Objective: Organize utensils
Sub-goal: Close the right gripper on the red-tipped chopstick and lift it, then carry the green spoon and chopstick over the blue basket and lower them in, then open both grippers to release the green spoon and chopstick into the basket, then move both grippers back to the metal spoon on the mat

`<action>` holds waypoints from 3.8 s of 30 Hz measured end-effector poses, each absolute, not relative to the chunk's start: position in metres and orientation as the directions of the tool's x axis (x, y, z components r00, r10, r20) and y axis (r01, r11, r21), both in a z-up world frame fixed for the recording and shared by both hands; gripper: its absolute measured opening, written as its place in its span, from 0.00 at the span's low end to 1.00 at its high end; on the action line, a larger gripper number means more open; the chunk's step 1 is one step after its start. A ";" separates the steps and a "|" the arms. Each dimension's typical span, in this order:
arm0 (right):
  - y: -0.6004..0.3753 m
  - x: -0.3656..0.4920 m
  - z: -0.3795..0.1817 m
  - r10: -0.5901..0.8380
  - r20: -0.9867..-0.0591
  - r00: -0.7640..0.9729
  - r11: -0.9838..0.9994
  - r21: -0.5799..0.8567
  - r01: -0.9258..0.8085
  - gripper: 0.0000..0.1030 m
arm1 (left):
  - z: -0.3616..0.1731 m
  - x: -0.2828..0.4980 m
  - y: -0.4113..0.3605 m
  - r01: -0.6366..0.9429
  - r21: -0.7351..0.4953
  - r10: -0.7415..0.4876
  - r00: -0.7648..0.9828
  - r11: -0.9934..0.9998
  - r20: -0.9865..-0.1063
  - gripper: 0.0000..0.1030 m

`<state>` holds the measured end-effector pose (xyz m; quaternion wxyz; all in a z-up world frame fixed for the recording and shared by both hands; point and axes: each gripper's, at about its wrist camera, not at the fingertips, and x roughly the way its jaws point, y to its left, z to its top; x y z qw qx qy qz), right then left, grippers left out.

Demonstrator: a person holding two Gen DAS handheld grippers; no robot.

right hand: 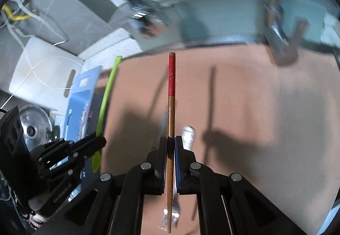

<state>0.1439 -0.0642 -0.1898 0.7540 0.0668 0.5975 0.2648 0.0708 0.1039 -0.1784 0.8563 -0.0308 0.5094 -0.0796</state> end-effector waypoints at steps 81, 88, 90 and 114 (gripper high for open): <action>0.186 0.089 -0.215 0.544 -0.829 -0.132 0.681 0.527 -0.509 0.23 | -0.223 -0.009 0.297 -0.355 -0.162 -0.015 0.384 0.921 -0.923 0.14; 0.102 0.092 -0.177 0.578 -0.814 -0.054 0.668 0.510 -0.542 0.30 | -0.186 -0.021 0.254 -0.276 -0.148 -0.008 0.452 0.950 -0.892 0.14; 0.069 0.099 -0.175 0.578 -0.815 -0.043 0.685 0.514 -0.516 0.33 | -0.179 -0.020 0.236 -0.243 -0.159 -0.029 0.466 0.957 -0.884 0.14; -0.047 0.141 -0.251 0.553 -0.822 -0.139 0.773 0.568 -0.282 0.34 | -0.239 0.038 0.058 -0.016 -0.175 -0.159 0.345 0.984 -0.925 0.41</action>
